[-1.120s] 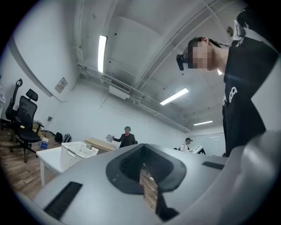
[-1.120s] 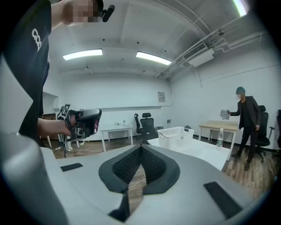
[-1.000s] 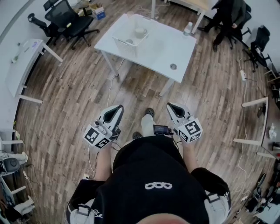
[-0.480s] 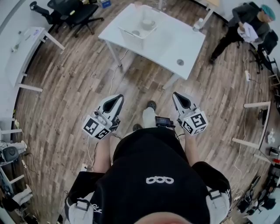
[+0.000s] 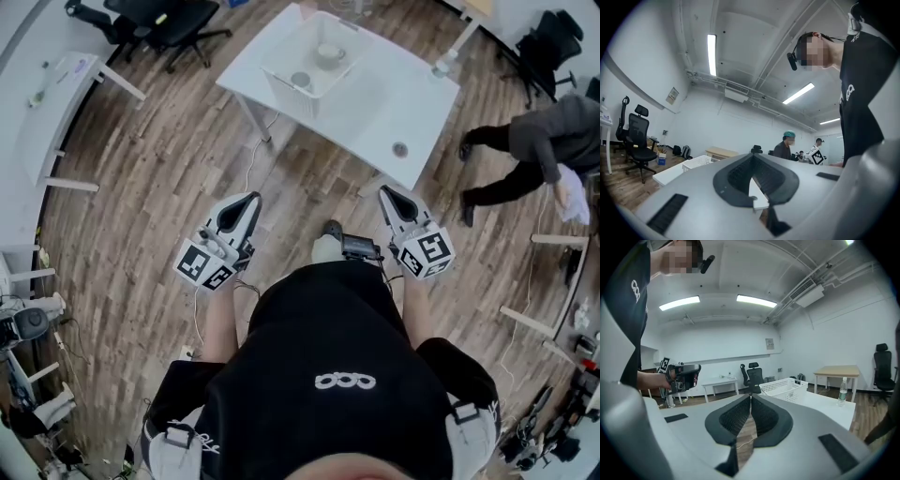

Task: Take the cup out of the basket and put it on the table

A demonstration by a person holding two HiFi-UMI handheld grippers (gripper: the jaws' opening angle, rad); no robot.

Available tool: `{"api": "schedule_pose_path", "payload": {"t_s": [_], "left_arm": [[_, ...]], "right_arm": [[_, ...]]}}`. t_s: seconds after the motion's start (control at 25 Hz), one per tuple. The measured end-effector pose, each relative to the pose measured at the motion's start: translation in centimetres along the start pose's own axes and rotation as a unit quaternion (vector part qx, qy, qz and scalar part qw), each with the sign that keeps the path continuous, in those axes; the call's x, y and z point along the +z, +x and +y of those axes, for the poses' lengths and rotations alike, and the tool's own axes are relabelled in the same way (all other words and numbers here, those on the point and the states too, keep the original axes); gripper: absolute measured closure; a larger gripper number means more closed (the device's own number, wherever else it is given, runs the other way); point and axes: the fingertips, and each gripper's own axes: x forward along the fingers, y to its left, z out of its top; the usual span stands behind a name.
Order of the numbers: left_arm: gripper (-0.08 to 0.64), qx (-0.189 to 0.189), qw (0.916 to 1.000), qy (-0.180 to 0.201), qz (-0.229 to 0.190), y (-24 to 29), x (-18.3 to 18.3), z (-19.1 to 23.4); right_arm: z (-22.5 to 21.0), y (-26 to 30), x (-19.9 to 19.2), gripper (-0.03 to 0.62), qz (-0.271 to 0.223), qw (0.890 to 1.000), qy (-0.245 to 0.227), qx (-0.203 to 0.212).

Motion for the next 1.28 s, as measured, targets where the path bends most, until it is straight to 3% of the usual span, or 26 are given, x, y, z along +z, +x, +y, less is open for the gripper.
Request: {"api": "schedule_pose_path", "payload": {"t_s": [0.56, 0.92, 1.28], "left_arm": [[0.552, 0.031, 0.9992, 0.019, 0.017, 11.2, 0.9, 6.7], [0.552, -0.018, 0.9989, 0.023, 0.038, 17.5, 0.5, 10.3], [0.552, -0.094, 0.9945, 0.016, 0.045, 24.5, 1.0, 19.2]], "right_arm": [[-10.5, 5.8, 1.5, 0.566, 0.003, 0.999, 0.03, 0.03], [-13.2, 8.9, 1.5, 0.566, 0.01, 0.999, 0.051, 0.015], [-16.1, 16.3, 3.8, 0.566, -0.007, 0.996, 0.082, -0.035]]}}
